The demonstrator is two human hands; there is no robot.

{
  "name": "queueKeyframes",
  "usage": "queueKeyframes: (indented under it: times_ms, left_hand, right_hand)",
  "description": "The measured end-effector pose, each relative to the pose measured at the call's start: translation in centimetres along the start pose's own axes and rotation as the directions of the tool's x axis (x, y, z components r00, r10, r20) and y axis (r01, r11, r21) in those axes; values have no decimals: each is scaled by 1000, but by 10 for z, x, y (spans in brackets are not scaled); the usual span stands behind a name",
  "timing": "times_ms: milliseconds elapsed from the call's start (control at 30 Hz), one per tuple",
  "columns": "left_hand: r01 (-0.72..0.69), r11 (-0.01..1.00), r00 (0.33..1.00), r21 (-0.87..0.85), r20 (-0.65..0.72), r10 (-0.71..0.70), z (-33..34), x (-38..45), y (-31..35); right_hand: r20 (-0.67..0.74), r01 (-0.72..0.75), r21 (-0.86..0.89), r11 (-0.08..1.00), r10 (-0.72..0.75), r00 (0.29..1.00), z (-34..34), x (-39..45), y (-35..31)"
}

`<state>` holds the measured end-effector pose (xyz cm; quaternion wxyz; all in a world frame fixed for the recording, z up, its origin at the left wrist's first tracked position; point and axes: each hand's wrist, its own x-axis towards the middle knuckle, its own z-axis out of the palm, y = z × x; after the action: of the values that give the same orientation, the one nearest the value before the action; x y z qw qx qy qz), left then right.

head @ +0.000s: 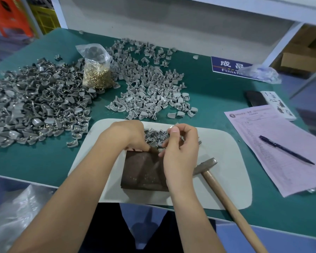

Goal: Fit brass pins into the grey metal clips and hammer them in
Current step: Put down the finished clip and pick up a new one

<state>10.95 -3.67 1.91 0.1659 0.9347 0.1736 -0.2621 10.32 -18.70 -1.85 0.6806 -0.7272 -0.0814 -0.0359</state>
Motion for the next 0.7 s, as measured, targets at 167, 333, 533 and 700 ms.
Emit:
queueKeyframes:
  times_ms: [167,333,533,700]
  left_hand:
    - [-192,978,981,-81,-14,192,6,1,-8]
    - [-346,916,938,-204,-94,334,5,-6,-25]
    - [-530,641,839,-555,-455,300,22,-32,-22]
    - [-557,286,828,-780,-495,263,57,-65,-24]
  right_hand:
    - [19,-3,-35,999,4,1000,1,0,0]
    - [29,-1,-47,999,3,1000,0,1,0]
    - [31,22,-41,999,-21,999,0,1,-2]
    - [84,78,-51,996,-73,994,-1,0,-2]
